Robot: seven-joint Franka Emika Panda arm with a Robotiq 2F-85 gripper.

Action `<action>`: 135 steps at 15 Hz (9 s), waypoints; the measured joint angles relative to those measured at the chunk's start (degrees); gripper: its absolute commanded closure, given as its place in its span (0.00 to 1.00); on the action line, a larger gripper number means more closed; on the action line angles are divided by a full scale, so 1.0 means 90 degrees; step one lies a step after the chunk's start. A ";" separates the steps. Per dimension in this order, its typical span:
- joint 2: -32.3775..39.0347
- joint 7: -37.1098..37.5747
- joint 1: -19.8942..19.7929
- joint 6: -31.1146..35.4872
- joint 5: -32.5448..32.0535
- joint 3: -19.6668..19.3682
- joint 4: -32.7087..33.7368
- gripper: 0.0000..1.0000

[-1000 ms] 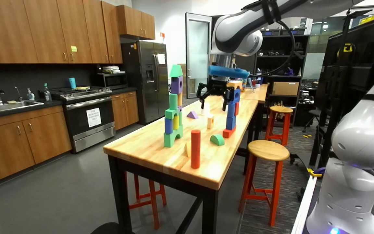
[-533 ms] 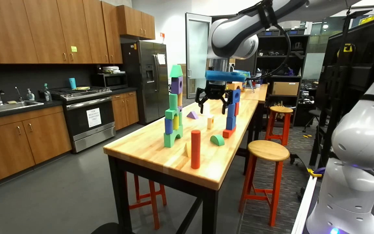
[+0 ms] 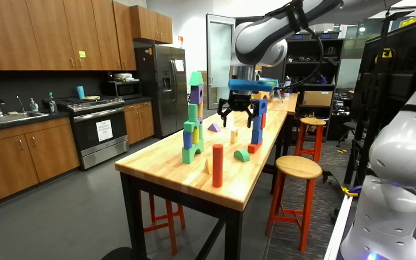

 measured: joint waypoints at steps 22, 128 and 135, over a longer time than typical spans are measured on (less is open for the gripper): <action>0.1142 0.0046 0.0257 0.0192 -0.0598 0.0111 0.0683 0.00; 0.2897 0.1139 0.1084 0.2024 -0.1212 -0.0029 0.0590 0.00; 0.2901 0.1173 0.1084 0.2053 -0.1219 -0.0058 0.0597 0.00</action>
